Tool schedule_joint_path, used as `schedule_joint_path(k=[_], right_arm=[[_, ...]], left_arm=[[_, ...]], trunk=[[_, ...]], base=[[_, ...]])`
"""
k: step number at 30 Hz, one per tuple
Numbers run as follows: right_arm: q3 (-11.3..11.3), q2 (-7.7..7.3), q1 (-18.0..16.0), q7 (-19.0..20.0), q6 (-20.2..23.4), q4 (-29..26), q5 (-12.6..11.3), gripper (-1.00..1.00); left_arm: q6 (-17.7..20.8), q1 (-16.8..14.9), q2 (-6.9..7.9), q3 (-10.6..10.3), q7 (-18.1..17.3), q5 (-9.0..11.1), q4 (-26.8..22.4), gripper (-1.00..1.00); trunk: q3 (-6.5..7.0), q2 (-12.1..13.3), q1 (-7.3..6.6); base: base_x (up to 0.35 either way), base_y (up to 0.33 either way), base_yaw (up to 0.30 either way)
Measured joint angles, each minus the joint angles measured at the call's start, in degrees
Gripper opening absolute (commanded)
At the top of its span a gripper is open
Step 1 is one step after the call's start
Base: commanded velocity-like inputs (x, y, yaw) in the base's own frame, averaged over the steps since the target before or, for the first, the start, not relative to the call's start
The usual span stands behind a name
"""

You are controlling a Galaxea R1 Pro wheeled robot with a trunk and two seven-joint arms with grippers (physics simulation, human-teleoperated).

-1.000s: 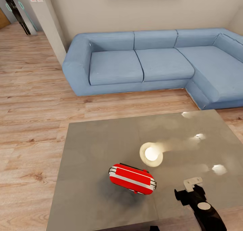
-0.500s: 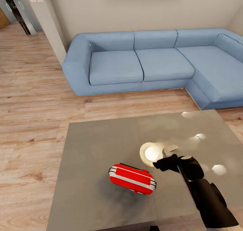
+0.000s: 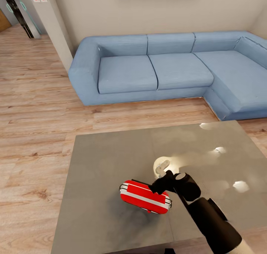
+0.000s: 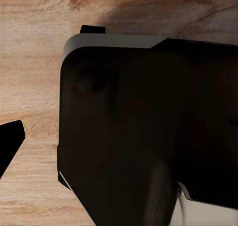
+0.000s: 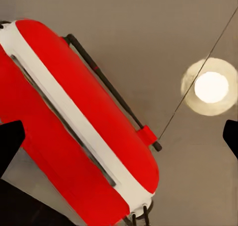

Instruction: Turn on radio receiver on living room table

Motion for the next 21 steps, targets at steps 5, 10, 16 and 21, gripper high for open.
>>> schedule_joint_path(k=[5, 10, 16, 21], right_arm=[[1.9, 0.17, -0.55, 0.03, 0.0, -0.01, 0.0, 1.0], [5.33, 0.2, -0.62, 0.03, 0.0, 0.12, -0.1, 1.0], [7.57, 0.2, -0.62, 0.03, 0.0, 0.43, 0.45, 1.0], [7.87, 0.07, -0.63, 0.03, 0.0, 0.6, 0.65, 1.0]], left_arm=[[0.0, 0.0, 0.0, 0.0, 0.02, 0.0, -0.01, 1.0], [0.0, 0.0, 0.01, 0.0, 0.02, 0.0, -0.02, 1.0], [0.0, 0.0, 0.0, 0.0, 0.02, 0.0, -0.02, 1.0], [0.0, 0.0, 0.0, 0.0, 0.02, 0.0, -0.02, 1.0]], trunk=[[0.0, 0.0, 0.0], [0.0, 0.0, 0.0], [0.0, 0.0, 0.0], [0.0, 0.0, 0.0]], base=[[0.0, 0.0, 0.0], [0.0, 0.0, 0.0], [0.0, 0.0, 0.0], [0.0, 0.0, 0.0]])
